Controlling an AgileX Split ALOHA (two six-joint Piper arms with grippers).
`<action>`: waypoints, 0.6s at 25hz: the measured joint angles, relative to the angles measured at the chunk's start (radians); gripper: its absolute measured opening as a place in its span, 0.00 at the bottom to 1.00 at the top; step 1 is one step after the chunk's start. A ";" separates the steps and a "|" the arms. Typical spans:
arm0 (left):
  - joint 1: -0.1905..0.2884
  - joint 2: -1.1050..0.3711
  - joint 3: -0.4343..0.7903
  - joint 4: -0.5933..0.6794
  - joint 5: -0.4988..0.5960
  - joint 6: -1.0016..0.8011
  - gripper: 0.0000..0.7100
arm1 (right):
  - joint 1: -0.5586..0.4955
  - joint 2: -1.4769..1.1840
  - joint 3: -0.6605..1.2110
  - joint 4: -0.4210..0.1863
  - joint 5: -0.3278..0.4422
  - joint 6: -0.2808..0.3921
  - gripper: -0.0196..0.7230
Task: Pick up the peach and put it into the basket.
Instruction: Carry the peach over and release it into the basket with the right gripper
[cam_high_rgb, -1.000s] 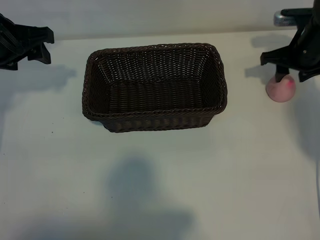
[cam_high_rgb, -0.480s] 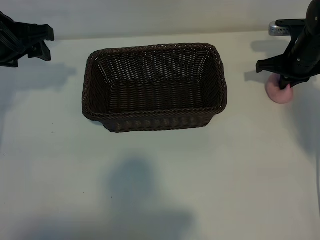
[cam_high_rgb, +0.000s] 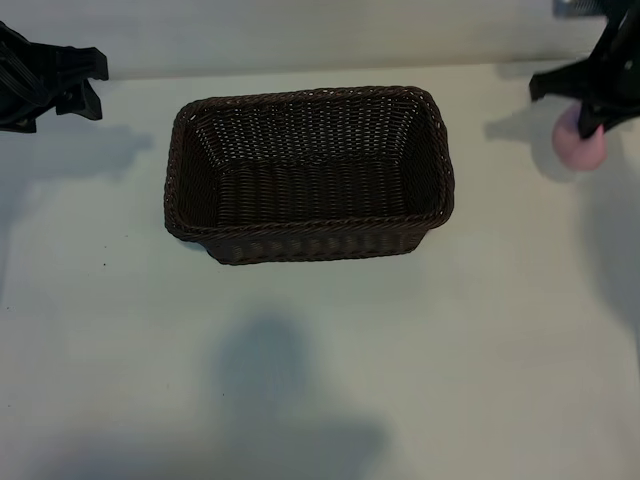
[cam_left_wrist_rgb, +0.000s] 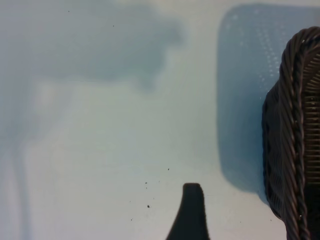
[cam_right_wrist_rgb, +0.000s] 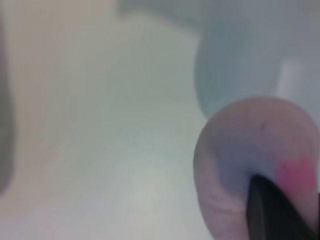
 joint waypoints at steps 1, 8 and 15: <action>0.000 0.000 0.000 0.000 0.000 -0.001 0.84 | 0.001 -0.012 -0.008 0.000 0.012 -0.003 0.08; 0.000 0.000 0.000 0.000 0.000 -0.002 0.84 | 0.055 -0.058 -0.025 -0.001 0.038 -0.006 0.08; 0.000 0.000 0.000 0.000 0.000 -0.002 0.84 | 0.227 -0.104 -0.025 0.009 0.047 -0.007 0.08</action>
